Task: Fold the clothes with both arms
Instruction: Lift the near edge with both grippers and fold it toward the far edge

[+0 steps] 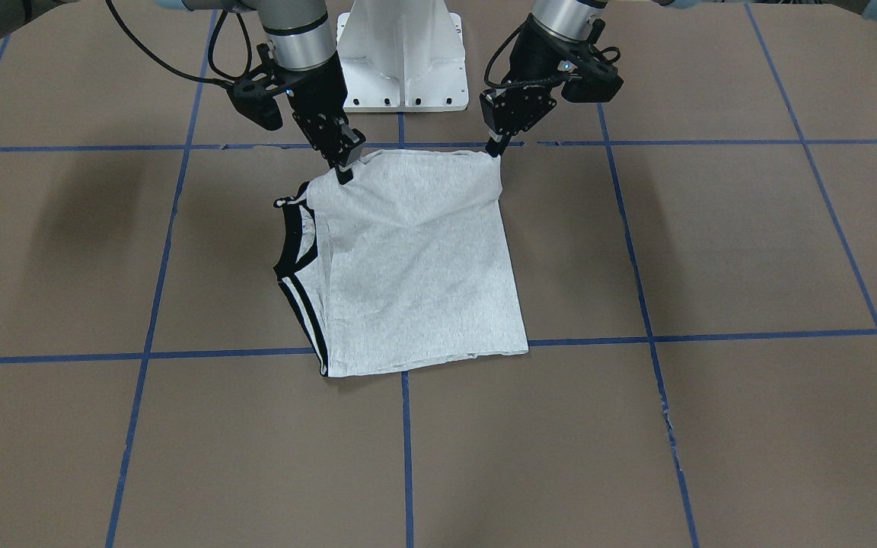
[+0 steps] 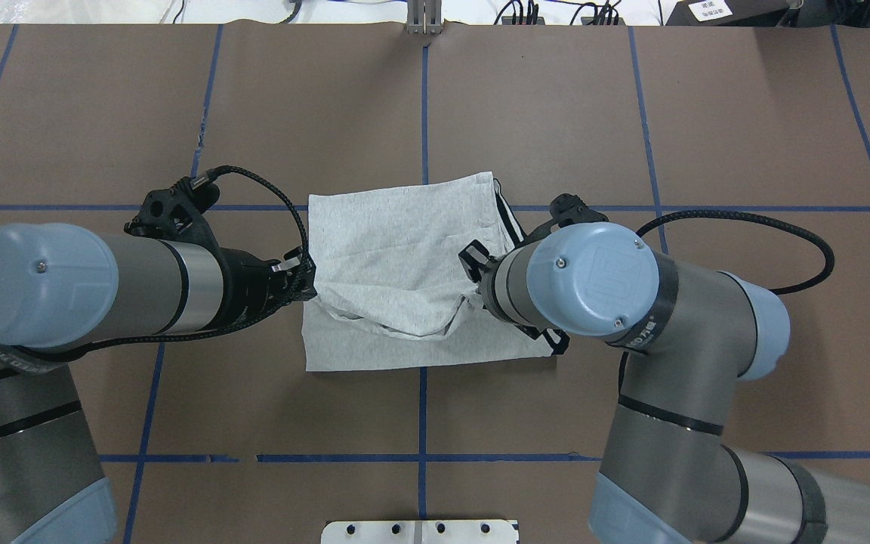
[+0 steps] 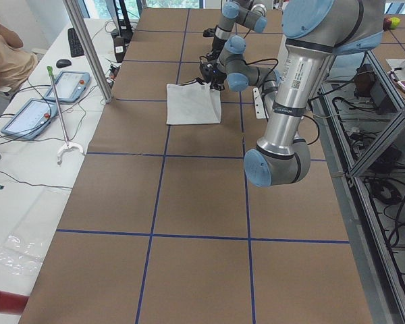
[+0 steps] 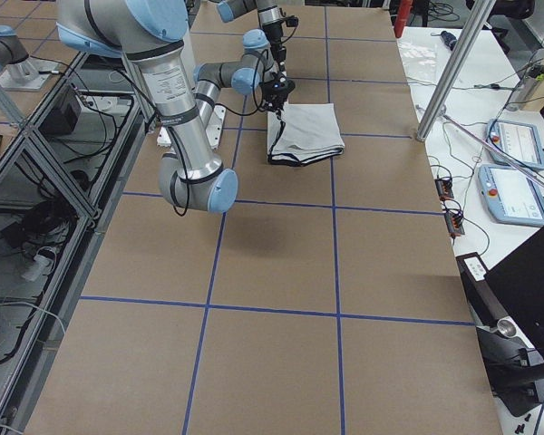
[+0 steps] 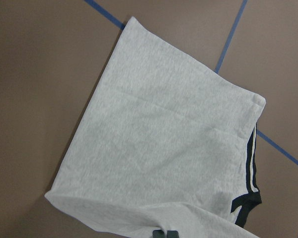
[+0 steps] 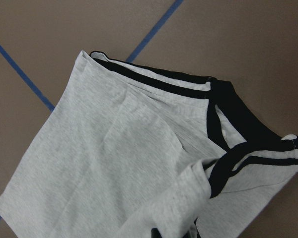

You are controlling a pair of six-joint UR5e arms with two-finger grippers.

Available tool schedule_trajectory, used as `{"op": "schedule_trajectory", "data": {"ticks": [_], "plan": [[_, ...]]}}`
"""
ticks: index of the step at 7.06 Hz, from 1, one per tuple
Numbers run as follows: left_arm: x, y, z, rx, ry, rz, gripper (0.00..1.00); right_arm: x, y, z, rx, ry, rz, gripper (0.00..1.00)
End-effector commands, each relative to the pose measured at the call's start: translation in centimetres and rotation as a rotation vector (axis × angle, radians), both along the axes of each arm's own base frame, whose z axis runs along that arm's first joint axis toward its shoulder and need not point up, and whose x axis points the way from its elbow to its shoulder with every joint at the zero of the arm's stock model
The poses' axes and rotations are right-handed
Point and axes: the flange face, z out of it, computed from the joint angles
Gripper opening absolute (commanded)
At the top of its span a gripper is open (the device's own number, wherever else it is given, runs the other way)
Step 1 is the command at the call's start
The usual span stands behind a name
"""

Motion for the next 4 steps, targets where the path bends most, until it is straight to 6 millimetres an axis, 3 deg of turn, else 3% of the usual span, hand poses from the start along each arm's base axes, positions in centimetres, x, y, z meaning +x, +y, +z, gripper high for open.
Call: {"op": "schedule_trajectory", "data": {"ticks": [1, 4], "plan": [[1.9, -2.6, 1.2, -0.001, -0.038, -0.018, 0.00, -0.9, -4.0, 1.9, -0.005, -0.019, 0.014, 0.00], [2.7, -5.6, 3.3, 0.027, -0.051, -0.043, 0.00, -4.1, -8.7, 3.0, 0.000, -0.031, 0.049, 0.00]]}}
